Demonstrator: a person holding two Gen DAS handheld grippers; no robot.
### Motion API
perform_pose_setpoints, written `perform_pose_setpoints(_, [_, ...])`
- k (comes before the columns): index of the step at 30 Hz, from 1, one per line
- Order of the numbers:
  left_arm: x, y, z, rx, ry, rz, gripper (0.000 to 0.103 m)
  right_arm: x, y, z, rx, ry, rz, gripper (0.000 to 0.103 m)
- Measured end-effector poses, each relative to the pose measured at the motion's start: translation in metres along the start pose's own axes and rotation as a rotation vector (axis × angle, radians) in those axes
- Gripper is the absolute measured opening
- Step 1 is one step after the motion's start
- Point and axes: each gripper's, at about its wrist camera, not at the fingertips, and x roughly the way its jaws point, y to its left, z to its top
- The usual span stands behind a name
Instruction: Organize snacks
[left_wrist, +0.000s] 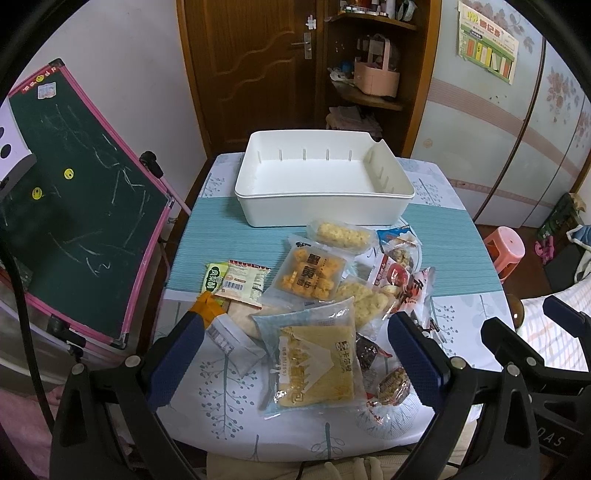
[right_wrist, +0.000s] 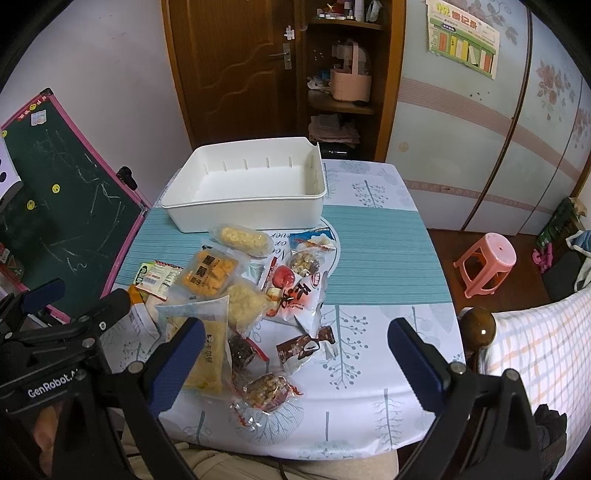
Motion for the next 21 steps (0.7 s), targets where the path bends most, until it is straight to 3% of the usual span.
perform_pose_setpoints(21, [-0.0072, 0.0008, 0.0054, 0.019, -0.013, 0.032, 0.099, -0.0024, 0.0042, 0.0055, -0.004, -0.007, 0.008, 0.098])
